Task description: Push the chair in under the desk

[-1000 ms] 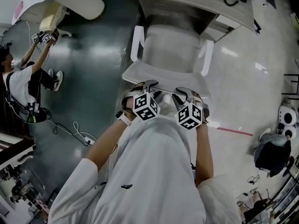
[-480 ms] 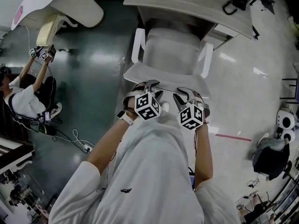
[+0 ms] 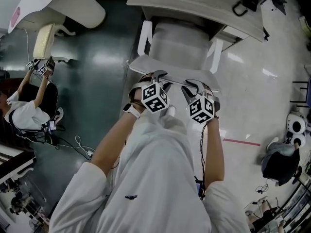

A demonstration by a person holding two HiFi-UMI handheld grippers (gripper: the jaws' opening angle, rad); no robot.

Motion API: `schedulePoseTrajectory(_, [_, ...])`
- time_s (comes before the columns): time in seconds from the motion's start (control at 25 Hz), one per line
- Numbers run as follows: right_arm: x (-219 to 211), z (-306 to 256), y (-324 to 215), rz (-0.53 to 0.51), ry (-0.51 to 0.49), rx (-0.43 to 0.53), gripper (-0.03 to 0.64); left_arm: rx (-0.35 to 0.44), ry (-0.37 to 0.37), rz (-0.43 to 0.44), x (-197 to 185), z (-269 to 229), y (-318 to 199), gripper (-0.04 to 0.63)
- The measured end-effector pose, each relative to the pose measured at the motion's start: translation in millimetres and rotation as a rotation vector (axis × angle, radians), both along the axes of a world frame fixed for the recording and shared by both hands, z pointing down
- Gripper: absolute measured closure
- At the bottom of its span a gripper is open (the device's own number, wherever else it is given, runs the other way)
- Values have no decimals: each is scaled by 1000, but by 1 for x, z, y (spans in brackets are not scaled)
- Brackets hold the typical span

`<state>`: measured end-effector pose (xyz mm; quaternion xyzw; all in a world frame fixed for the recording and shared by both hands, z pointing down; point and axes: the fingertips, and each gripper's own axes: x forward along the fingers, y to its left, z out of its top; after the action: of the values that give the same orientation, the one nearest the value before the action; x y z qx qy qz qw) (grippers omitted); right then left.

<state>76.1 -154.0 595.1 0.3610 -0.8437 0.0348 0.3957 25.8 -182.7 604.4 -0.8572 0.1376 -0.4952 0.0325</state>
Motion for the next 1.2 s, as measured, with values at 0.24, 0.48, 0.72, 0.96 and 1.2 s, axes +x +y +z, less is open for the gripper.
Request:
schedulePoseTrajectory(0.24, [2, -2, -30, 4, 21, 32, 499, 1, 2, 29, 3, -2, -31, 416])
schedulePoseTrajectory(0.48, [8, -4, -60, -15, 37, 69, 500, 12, 1, 27, 9, -5, -62, 416])
schedulePoseTrajectory(0.72, [12, -3, -86, -13, 52, 95, 500, 18, 5, 19, 13, -5, -88, 416])
schedulePoseTrajectory(0.96, [12, -6, -102, -10, 57, 116, 503, 7, -4, 25, 14, -7, -106, 413])
schedulePoseTrajectory(1.2, [3, -6, -106, -1, 40, 84, 506, 35, 15, 40, 7, -7, -111, 411])
